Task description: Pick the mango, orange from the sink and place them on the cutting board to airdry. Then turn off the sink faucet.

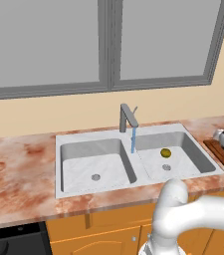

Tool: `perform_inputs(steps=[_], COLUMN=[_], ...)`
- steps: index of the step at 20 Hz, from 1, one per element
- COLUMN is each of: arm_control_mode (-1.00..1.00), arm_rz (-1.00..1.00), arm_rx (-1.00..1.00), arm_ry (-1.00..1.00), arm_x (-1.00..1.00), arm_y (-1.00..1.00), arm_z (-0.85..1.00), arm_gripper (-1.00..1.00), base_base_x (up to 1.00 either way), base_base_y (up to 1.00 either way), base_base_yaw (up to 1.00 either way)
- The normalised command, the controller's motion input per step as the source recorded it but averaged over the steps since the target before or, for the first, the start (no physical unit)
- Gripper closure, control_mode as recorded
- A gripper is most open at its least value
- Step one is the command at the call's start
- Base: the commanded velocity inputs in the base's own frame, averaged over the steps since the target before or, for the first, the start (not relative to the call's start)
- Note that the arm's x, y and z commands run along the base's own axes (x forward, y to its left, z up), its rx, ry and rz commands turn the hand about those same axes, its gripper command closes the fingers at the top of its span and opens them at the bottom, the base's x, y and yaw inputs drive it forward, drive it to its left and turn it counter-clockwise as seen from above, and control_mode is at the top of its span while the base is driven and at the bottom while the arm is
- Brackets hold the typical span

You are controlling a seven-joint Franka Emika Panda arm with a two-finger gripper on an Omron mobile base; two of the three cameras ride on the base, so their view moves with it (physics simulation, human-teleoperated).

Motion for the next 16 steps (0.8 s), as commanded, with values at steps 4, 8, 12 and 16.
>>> perform_inputs(steps=[4,8,12,16], arm_control_mode=[-1.00,-1.00,-1.00,-1.00], arm_rz=[0.00,0.02,0.06,0.09], arm_rx=[0.00,0.00,0.00,-0.01], arm_ry=[0.00,-0.07,-0.09,-0.04], arm_x=[0.00,-0.21,-0.46,-0.58], arm_y=[0.00,0.00,0.03,0.13], arm_z=[0.30,0.29,0.22,0.25], arm_gripper=[-1.00,-1.00,-1.00,-1.00], base_base_x=[0.00,0.00,0.00,0.00], base_base_y=[0.00,0.00,0.00,0.00], base_base_yaw=[0.00,0.00,0.00,0.00])
